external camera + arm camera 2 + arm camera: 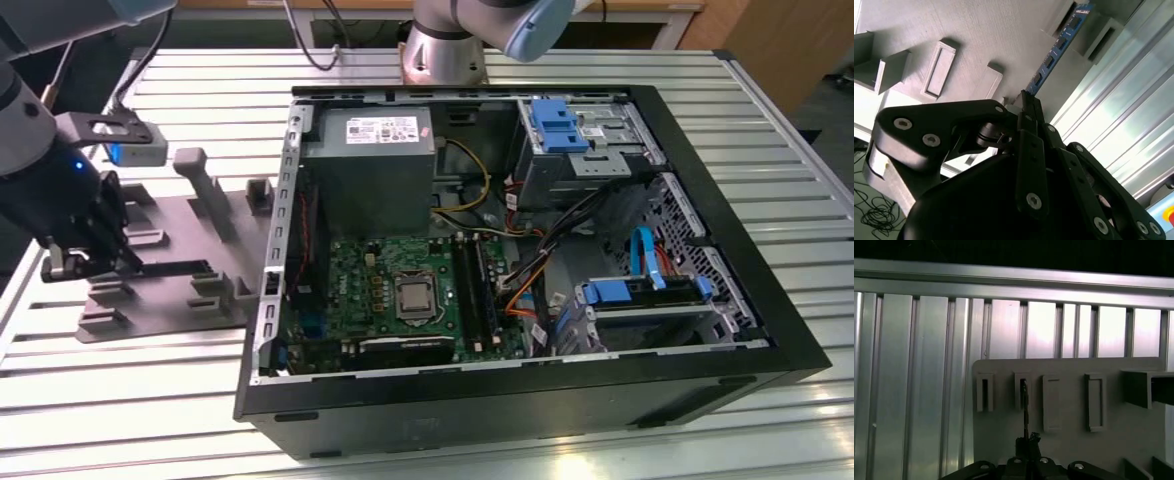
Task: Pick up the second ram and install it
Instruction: 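Pick up the second ram and move it above second insertion slot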
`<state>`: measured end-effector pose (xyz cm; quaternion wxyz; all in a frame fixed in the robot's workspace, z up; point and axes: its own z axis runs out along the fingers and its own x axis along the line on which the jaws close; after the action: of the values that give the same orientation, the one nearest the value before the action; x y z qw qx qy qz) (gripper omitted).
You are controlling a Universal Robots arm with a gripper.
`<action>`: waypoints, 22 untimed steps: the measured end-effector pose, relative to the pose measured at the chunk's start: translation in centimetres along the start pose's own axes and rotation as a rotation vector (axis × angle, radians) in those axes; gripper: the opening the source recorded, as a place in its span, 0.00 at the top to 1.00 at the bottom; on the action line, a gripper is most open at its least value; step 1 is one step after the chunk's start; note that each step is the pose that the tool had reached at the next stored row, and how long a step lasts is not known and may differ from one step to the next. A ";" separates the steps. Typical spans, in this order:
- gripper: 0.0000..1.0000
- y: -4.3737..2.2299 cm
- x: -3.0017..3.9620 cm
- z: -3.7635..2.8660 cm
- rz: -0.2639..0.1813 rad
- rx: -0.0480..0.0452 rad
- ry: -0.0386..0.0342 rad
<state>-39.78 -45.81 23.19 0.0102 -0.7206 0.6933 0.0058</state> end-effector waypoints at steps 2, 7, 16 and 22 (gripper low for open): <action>0.88 0.00 -0.01 -0.37 0.000 0.0005 0.0000; 0.88 -0.01 -0.03 -1.26 0.000 0.0022 0.0000; 0.88 -0.02 -0.07 -2.89 0.000 0.0054 0.0002; 0.88 -0.03 -0.09 -3.92 0.000 0.0079 0.0003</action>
<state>-39.78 -45.80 27.11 0.0130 -0.7206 0.6932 0.0029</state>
